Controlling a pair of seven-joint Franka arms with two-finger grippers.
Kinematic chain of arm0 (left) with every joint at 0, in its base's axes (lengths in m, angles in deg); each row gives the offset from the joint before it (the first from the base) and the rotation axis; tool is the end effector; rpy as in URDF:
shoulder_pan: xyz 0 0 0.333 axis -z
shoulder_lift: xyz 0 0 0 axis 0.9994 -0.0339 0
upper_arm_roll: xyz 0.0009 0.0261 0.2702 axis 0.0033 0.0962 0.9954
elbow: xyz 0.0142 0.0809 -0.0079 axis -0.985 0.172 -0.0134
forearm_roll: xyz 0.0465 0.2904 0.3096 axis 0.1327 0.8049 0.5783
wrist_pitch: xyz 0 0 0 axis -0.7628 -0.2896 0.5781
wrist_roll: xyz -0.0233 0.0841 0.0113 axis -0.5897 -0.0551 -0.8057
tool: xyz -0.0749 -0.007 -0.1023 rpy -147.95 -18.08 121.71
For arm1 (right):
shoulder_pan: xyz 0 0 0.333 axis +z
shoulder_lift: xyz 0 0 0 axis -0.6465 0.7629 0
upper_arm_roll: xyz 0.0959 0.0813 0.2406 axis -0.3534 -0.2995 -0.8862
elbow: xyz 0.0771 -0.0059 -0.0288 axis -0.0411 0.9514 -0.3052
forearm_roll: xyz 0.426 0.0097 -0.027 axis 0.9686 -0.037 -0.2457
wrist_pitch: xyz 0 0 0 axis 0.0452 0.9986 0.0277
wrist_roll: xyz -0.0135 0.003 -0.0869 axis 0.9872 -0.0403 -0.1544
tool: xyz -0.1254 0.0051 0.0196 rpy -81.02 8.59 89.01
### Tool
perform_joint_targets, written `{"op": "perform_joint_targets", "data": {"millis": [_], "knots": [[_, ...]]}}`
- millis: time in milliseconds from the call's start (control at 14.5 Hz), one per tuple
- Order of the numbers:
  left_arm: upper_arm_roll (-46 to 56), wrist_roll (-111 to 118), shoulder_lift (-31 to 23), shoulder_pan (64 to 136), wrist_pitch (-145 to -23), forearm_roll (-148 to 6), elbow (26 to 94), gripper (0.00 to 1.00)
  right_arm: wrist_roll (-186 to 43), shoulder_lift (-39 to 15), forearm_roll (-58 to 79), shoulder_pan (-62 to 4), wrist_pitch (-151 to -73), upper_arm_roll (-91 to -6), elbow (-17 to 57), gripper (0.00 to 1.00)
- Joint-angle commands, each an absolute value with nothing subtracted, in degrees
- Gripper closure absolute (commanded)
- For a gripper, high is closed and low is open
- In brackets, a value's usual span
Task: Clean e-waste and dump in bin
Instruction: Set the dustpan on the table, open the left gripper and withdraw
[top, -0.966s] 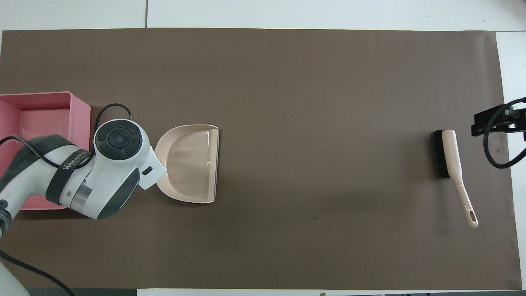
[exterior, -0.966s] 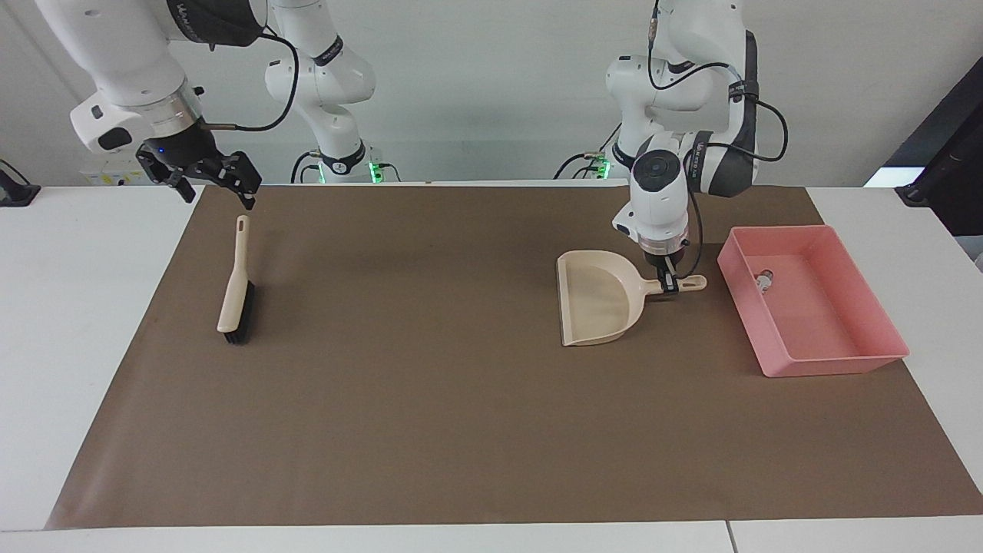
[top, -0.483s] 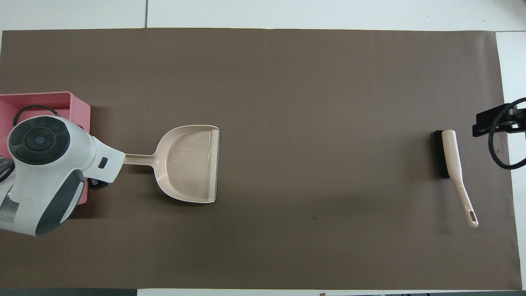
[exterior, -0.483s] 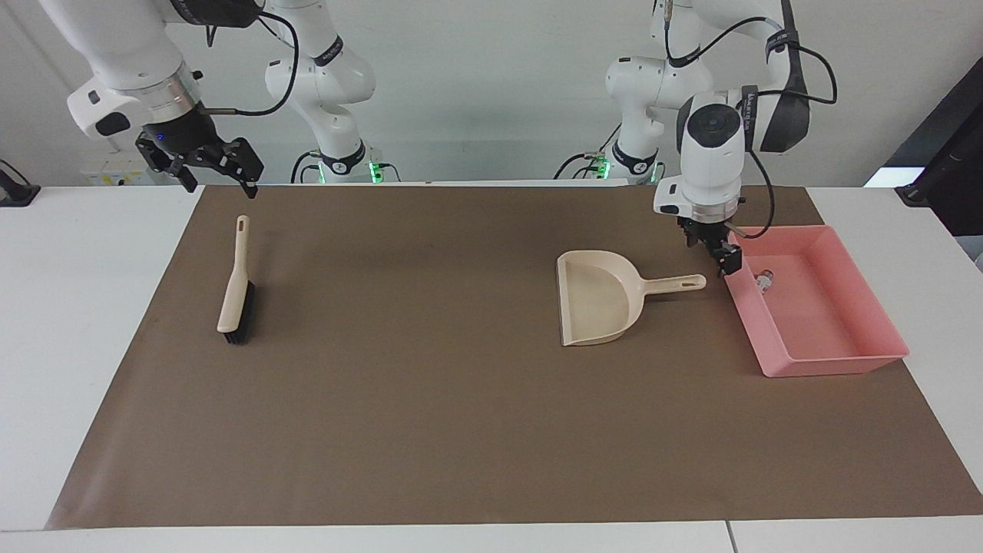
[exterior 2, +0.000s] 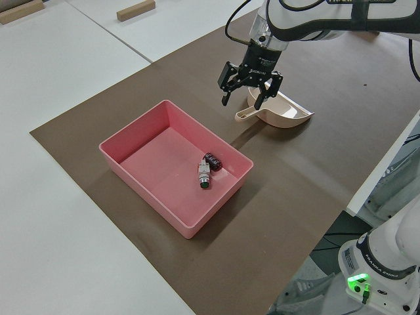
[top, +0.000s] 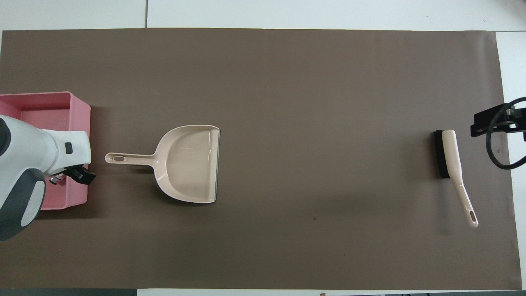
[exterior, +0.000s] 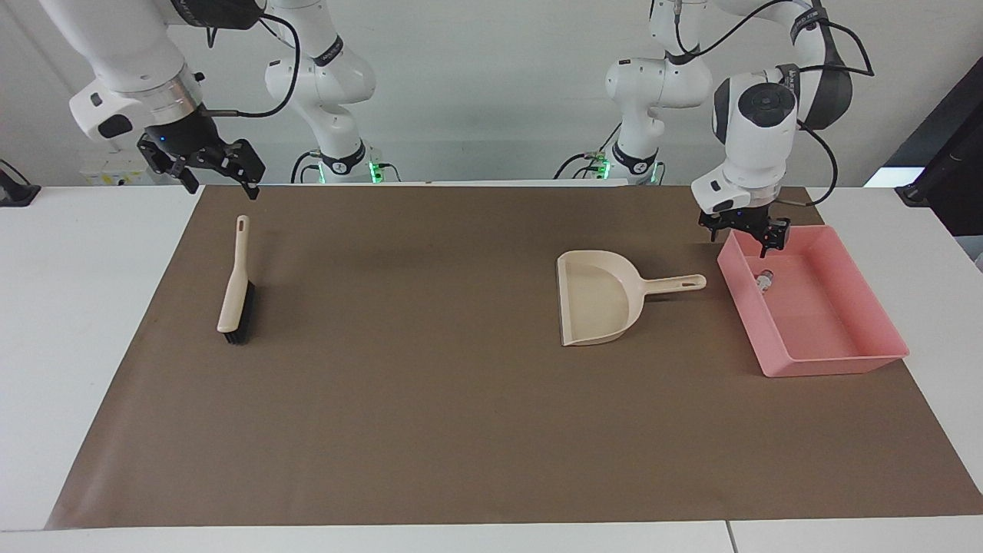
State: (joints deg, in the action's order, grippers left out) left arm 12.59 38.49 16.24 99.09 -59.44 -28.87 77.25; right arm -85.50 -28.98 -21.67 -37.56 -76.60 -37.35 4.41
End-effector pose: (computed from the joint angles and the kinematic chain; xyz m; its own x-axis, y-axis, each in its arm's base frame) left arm 0.5276 -0.0353 0.3796 0.8374 -0.5292 -0.1364 -0.5465 -0.8083 -0.2191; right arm 0.5664 -0.0157 0.5806 0.9893 -0.1246 -0.0763 -0.1222 -0.9919 0.0358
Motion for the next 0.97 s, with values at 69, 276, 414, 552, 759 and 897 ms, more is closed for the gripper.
{"op": "perform_joint_targets", "data": {"millis": [69,276,414,552,759,897], "knots": [[12.4,24.1,17.2,94.0,-58.4,-39.7,74.6,0.02,-85.0,-28.7,-22.1,-37.8,-76.7,-37.9,4.1,0.00],[12.4,21.1,15.3,91.4,-52.7,-43.6,66.4,0.02,-85.1,-28.8,-22.4,-37.8,-76.8,-37.9,4.5,0.00],[12.4,21.1,12.4,89.7,-46.0,-44.7,58.3,0.02,-85.0,-28.9,-22.4,-37.8,-76.8,-37.9,4.5,0.00],[12.5,21.1,10.3,89.6,-40.1,-44.8,51.4,0.02,-85.0,-28.9,-22.4,-37.8,-76.8,-37.9,4.5,0.00],[12.5,21.0,10.1,88.8,-37.1,-45.3,47.8,0.02,-85.1,-28.9,-22.4,-37.8,-76.8,-37.9,4.5,0.00],[12.5,20.9,10.1,88.7,-36.3,-46.1,46.7,0.02,-85.1,-28.9,-22.4,-37.8,-76.8,-37.9,4.5,0.00]]}}
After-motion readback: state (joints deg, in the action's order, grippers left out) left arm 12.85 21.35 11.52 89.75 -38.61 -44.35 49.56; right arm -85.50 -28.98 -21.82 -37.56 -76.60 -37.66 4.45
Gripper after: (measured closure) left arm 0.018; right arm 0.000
